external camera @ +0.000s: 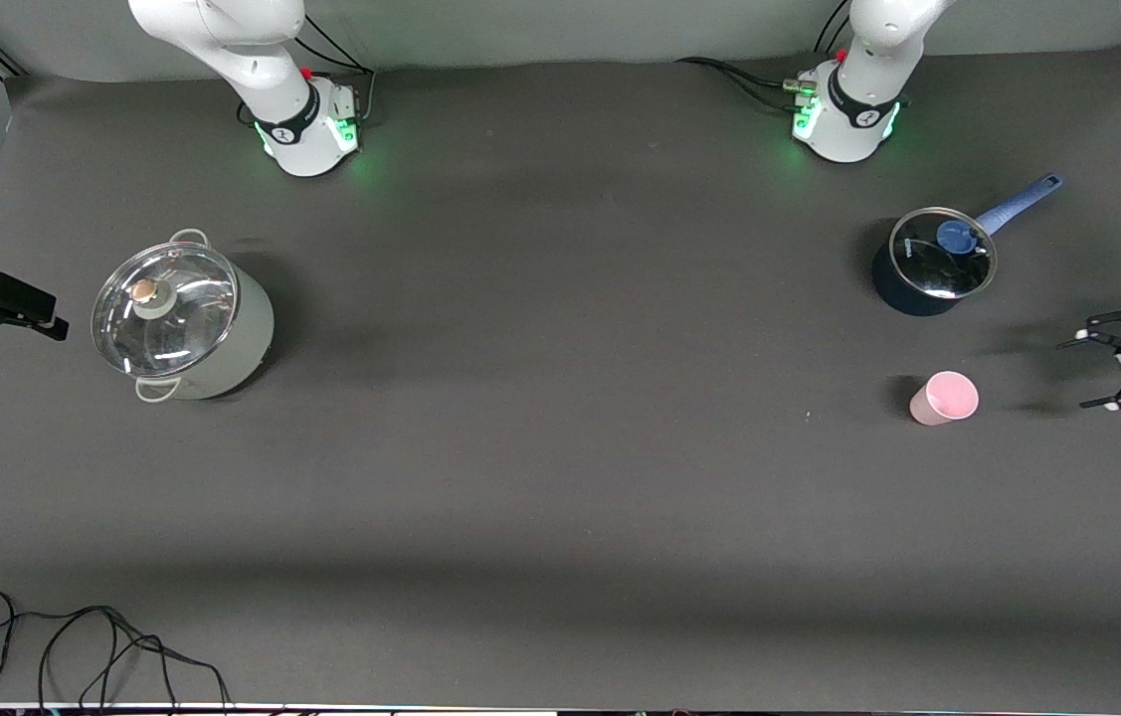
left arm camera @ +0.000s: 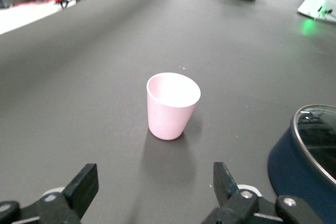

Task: Transfer pink cup from left to right arm
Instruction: 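Lower the left gripper and move it toward the pink cup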

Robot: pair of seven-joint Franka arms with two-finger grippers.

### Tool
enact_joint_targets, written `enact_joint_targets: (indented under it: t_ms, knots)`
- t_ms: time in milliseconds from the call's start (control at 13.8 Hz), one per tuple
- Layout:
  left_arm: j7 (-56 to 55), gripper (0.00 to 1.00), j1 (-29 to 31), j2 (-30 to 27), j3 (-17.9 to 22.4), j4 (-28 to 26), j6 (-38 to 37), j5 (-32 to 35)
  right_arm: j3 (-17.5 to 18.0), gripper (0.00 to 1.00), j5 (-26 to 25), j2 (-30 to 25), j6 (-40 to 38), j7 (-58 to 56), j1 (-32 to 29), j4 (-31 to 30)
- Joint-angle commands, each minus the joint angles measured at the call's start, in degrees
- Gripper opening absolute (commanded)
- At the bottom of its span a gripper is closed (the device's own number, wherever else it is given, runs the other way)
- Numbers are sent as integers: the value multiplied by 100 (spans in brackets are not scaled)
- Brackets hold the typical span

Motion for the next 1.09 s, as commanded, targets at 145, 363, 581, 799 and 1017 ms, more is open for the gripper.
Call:
enact_joint_targets:
  t_ms: [145, 363, 581, 799, 1017]
  knots:
    - [715, 99, 85, 612, -68, 218, -350, -581, -12, 100, -18, -50, -22, 29, 8, 4]
    - [1189, 99, 85, 928, -77, 271, -350, -757, -12, 100, -9, -50, -31, 29, 8, 4]
    - [1516, 99, 76, 1061, -86, 271, -350, -837, -4, 100, -9, -50, -31, 29, 8, 4]
    - [1560, 99, 76, 1183, -218, 279, -350, -915, -12, 100, -9, -50, -31, 29, 8, 4]
    - [1674, 99, 68, 1403, -402, 279, -350, -1056, -12, 100, -9, -50, -31, 29, 8, 4]
